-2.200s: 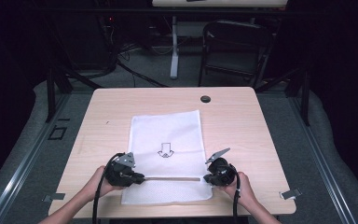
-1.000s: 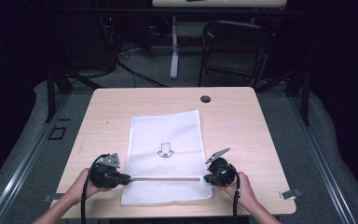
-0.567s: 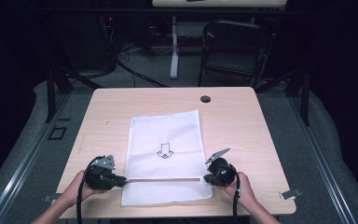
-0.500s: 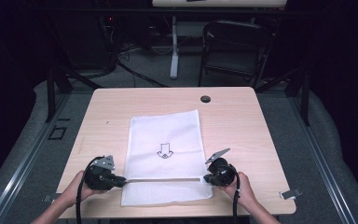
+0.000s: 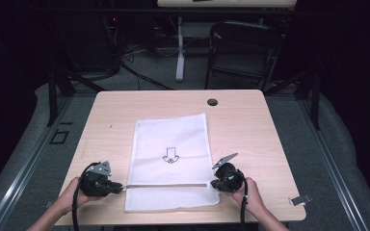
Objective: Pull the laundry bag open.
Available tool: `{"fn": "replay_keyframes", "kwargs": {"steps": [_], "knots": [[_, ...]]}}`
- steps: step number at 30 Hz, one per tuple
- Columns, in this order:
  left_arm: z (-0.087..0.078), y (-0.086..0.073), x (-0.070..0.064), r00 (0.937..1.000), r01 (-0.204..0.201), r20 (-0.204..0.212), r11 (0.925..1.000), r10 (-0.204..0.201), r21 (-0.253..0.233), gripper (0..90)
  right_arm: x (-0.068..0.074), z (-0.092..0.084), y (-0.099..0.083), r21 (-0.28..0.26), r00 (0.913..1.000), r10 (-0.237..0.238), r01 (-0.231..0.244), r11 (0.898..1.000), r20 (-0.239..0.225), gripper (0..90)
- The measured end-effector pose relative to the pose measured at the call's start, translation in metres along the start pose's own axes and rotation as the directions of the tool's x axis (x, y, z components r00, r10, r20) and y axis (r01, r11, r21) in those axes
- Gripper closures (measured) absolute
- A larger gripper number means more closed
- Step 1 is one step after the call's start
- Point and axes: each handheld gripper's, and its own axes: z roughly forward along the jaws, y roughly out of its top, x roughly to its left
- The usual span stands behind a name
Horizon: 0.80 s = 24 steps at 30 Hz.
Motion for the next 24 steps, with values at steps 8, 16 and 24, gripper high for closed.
{"fn": "replay_keyframes", "kwargs": {"steps": [8, 16, 24], "knots": [[0.006, -0.001, -0.004, 0.9999, -0.006, -0.014, 0.9998, 0.007, 0.018, 81.3, 0.002, 0.0, -0.001, -0.009, 0.9998, -0.002, 0.002, 1.0, 0.018, 90.0], [-0.002, -0.006, -0.004, 0.9982, 0.056, -0.017, 0.9977, -0.057, -0.037, 62.8, 0.004, -0.004, 0.002, -0.02, 0.9989, -0.045, 0.045, 0.999, -0.016, 73.5], [-0.023, -0.008, -0.009, 0.9863, 0.112, -0.113, 0.9909, -0.12, -0.074, 33.4, 0.01, -0.016, 0.006, -0.026, 0.9982, -0.058, 0.059, 0.998, 0.016, 47.5]]}}
